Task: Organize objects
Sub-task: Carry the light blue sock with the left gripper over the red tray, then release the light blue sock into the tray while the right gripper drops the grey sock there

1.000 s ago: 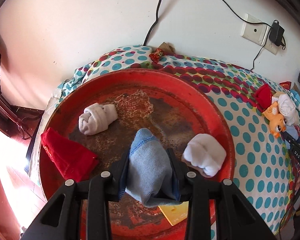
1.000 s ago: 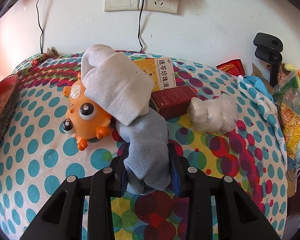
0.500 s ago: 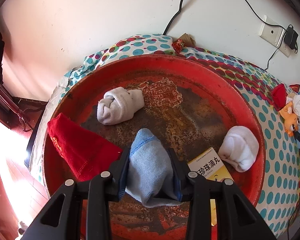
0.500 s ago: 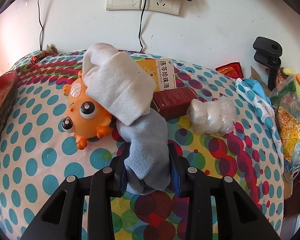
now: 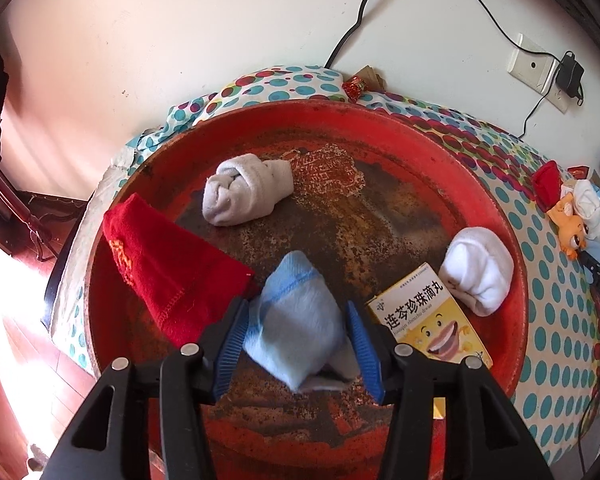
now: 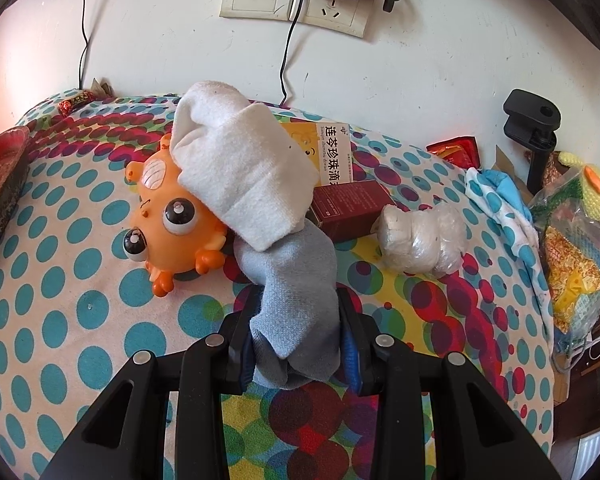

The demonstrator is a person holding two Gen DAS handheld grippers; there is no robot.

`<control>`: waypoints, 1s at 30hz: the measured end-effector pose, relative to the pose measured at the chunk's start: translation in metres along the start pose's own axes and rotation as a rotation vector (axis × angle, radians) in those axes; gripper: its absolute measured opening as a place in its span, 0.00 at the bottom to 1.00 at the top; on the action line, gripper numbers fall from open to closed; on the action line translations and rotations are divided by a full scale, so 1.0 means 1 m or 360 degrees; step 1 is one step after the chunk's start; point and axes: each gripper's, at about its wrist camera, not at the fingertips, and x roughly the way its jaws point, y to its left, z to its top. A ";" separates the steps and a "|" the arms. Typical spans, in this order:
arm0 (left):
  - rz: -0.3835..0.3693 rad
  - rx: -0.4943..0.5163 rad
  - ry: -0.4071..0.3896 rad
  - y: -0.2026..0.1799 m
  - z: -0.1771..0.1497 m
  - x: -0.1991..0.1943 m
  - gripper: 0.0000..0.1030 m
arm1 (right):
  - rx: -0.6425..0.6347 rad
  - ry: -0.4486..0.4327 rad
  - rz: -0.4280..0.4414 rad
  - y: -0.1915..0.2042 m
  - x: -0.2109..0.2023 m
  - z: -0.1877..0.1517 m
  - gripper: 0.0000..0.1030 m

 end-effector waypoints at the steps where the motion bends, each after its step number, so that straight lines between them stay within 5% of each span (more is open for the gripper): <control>1: -0.0018 -0.0002 -0.0001 0.001 -0.003 -0.003 0.53 | 0.0003 -0.0001 0.0004 0.000 0.000 0.000 0.31; 9: 0.0050 0.0075 -0.0159 0.006 -0.038 -0.035 0.53 | 0.0129 -0.0023 0.0102 -0.008 -0.015 -0.007 0.24; 18: 0.0060 0.0065 -0.0168 0.021 -0.055 -0.037 0.53 | 0.0194 -0.0086 0.0286 0.007 -0.075 -0.019 0.24; 30: 0.0042 -0.0158 -0.0205 0.066 -0.050 -0.050 0.53 | -0.0048 -0.0198 0.0664 0.133 -0.111 0.038 0.24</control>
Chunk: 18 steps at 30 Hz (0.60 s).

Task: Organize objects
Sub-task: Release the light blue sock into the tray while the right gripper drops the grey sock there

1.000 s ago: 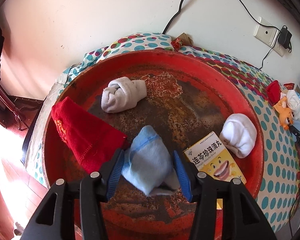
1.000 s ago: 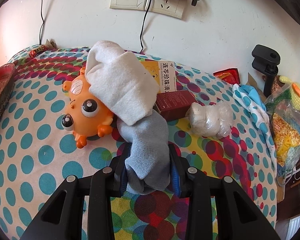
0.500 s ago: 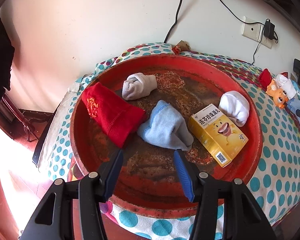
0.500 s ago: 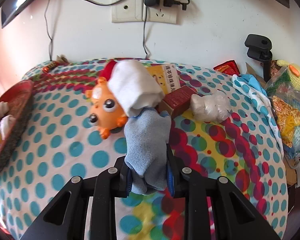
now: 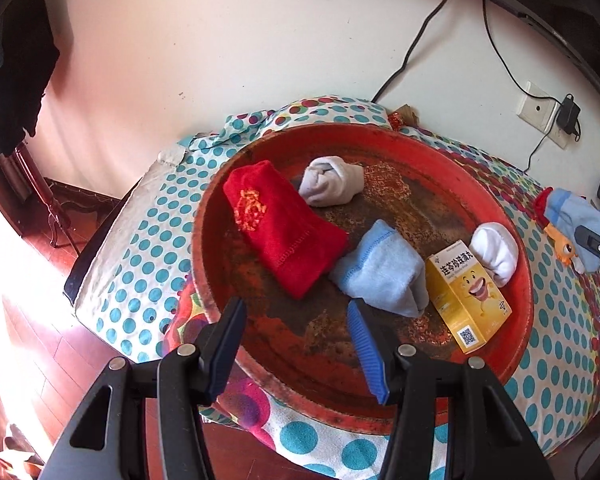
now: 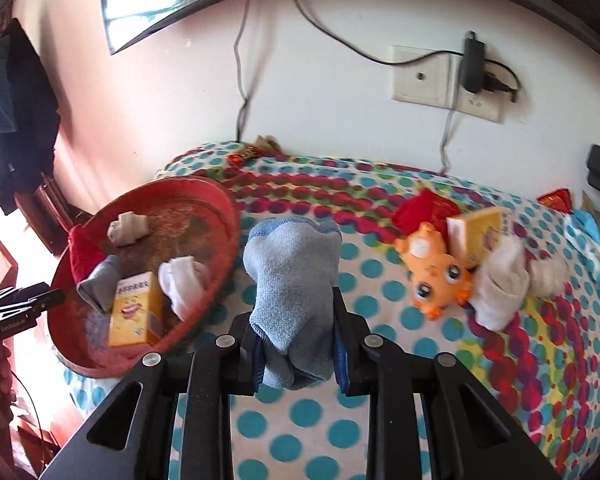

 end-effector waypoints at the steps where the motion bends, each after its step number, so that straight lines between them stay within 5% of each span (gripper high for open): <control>1: 0.0002 -0.0012 -0.0001 0.003 0.001 0.000 0.53 | -0.0025 0.0009 0.0029 0.013 0.009 0.006 0.24; 8: 0.0032 -0.0073 0.0002 0.024 0.003 -0.001 0.53 | -0.0201 0.0102 0.0097 0.085 0.070 0.036 0.24; 18: 0.0064 -0.0124 0.0032 0.044 0.002 0.004 0.53 | -0.0284 0.0227 0.0036 0.109 0.121 0.045 0.24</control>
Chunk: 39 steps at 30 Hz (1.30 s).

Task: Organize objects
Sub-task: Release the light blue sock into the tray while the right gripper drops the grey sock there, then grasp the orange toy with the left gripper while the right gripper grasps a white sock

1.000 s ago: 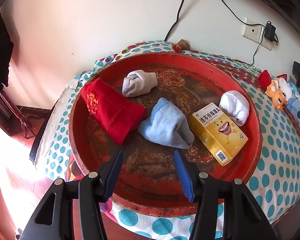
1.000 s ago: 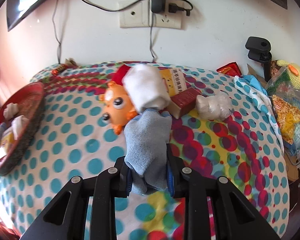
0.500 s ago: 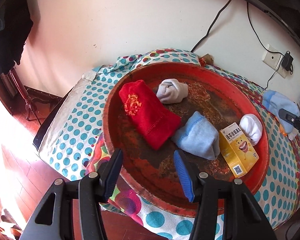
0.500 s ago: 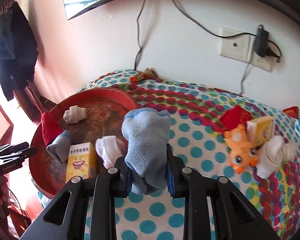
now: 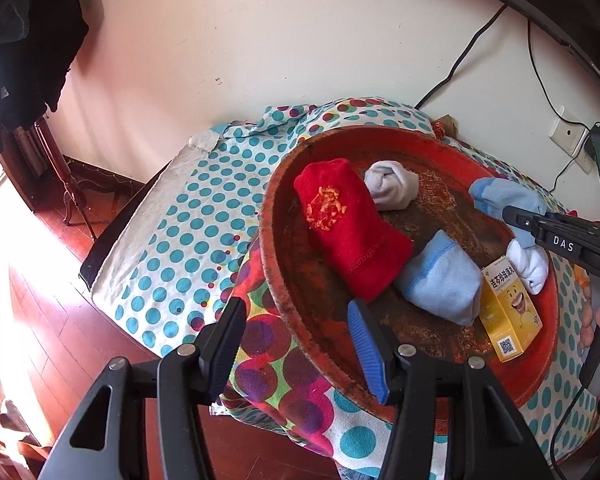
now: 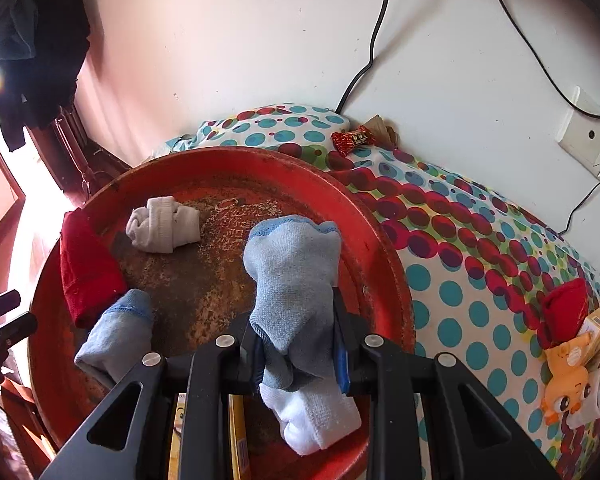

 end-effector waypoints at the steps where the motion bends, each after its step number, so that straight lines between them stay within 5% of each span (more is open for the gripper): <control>1: 0.0004 -0.0003 0.0001 0.001 0.000 0.001 0.53 | -0.0004 0.0005 -0.0006 0.000 0.002 0.001 0.24; 11: 0.0027 -0.0047 0.0026 0.007 0.001 0.004 0.53 | -0.0045 0.0020 -0.0026 0.012 0.007 0.000 0.29; 18: 0.0029 -0.0039 0.0014 0.005 0.001 0.002 0.53 | -0.0005 -0.0070 -0.0003 0.008 -0.016 -0.004 0.58; 24: 0.0044 -0.0032 0.0019 0.002 0.000 0.003 0.53 | 0.0085 -0.0136 0.0036 -0.015 -0.053 -0.024 0.64; 31: 0.0054 -0.0017 0.0001 -0.005 -0.001 0.002 0.53 | 0.0272 -0.0163 -0.0085 -0.093 -0.098 -0.082 0.64; 39: 0.0064 0.0171 -0.0063 -0.044 0.002 -0.024 0.53 | 0.0695 -0.0156 -0.0362 -0.236 -0.127 -0.146 0.66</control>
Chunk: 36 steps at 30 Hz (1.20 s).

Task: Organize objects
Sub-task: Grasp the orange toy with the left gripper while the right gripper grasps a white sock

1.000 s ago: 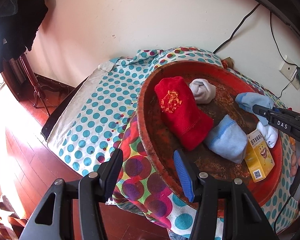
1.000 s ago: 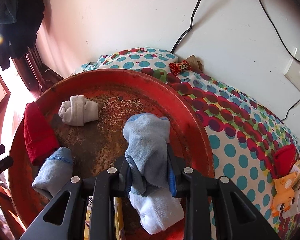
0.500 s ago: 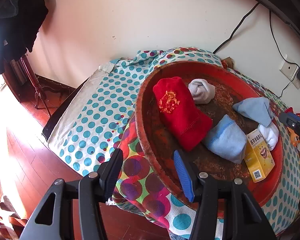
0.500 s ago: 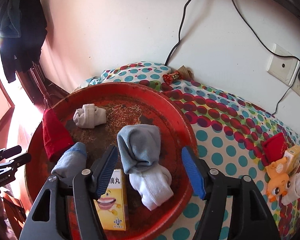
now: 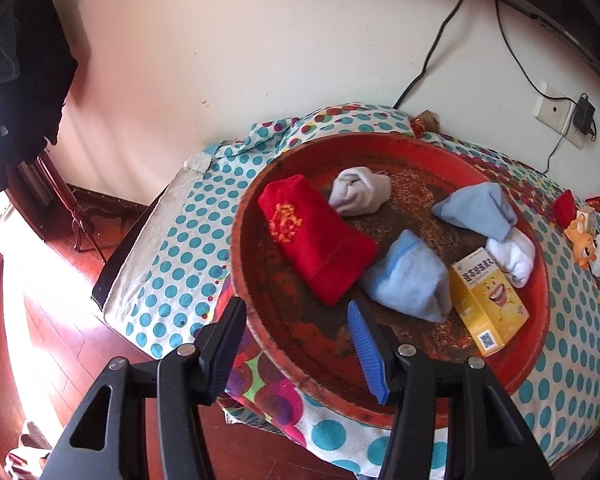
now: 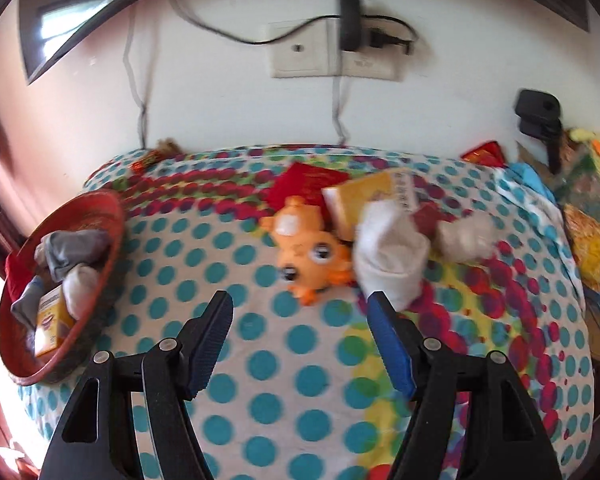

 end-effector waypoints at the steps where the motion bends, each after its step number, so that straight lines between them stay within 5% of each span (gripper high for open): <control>1: -0.0030 0.0024 0.0000 -0.009 0.001 -0.004 0.53 | 0.0041 0.0010 -0.0017 -0.013 0.004 0.002 0.66; 6: -0.0114 0.0238 0.0032 -0.072 0.013 -0.019 0.53 | 0.0107 0.0008 0.0040 -0.042 0.022 0.011 0.67; 11: -0.0235 0.0468 0.0025 -0.166 0.035 -0.032 0.53 | 0.0035 -0.0007 0.0082 -0.030 0.042 0.016 0.70; 13: -0.0299 0.0532 0.0026 -0.205 0.042 -0.032 0.53 | 0.0042 0.0015 0.0110 -0.033 0.053 0.018 0.64; 15: -0.0367 0.0571 0.0062 -0.248 0.050 -0.024 0.53 | 0.0055 0.0046 0.0139 -0.039 0.061 0.018 0.46; 18: -0.0496 0.0548 0.0171 -0.305 0.061 0.000 0.53 | 0.0041 0.0026 0.0159 -0.050 0.058 0.016 0.33; 25: -0.0751 0.0321 0.0526 -0.395 0.084 0.071 0.53 | -0.0158 -0.0013 0.0005 -0.065 0.044 0.001 0.31; 36: -0.0685 0.0166 0.0589 -0.450 0.097 0.128 0.60 | -0.0019 0.0077 0.0130 -0.083 0.054 0.002 0.33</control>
